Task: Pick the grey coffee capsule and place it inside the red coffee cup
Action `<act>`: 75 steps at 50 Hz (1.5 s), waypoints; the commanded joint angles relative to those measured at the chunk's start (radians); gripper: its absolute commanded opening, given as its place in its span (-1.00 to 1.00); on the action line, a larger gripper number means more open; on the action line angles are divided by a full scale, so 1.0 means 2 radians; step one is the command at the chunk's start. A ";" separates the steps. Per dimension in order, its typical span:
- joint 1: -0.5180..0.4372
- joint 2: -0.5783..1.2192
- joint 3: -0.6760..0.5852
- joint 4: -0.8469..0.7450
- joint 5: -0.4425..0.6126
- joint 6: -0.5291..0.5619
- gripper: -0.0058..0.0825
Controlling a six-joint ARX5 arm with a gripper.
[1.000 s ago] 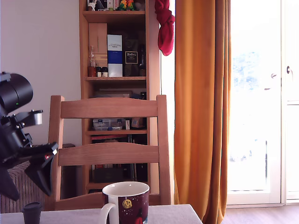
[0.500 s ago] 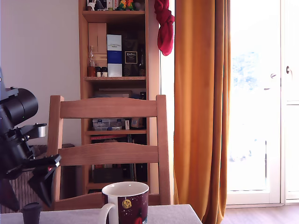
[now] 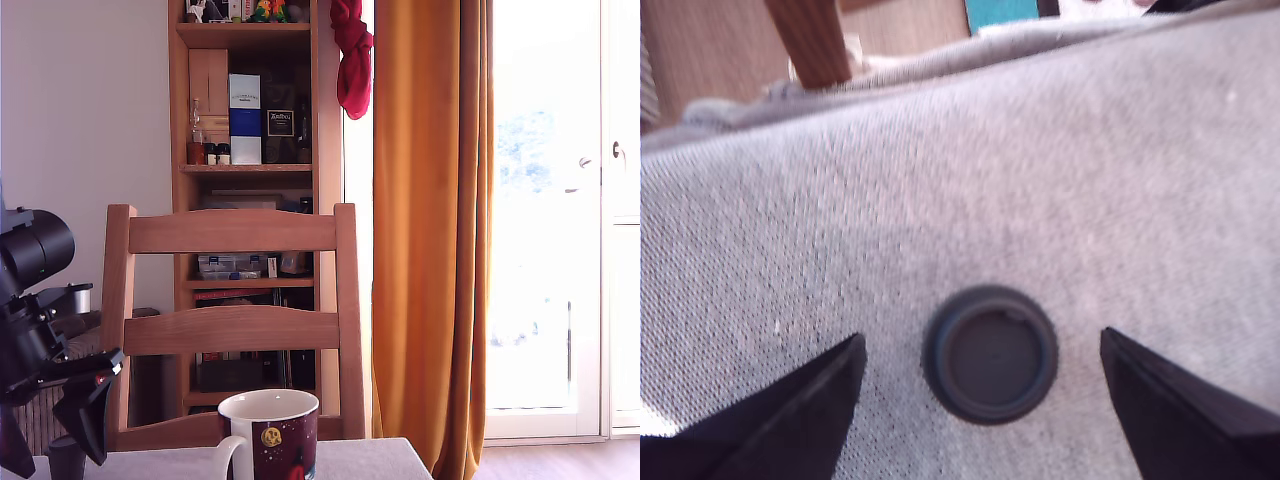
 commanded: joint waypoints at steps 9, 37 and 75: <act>0.002 0.008 0.001 0.011 -0.001 -0.003 0.15; 0.002 0.002 0.007 0.023 0.053 -0.003 -0.29; -0.083 -0.128 0.007 0.024 0.174 -0.062 -0.29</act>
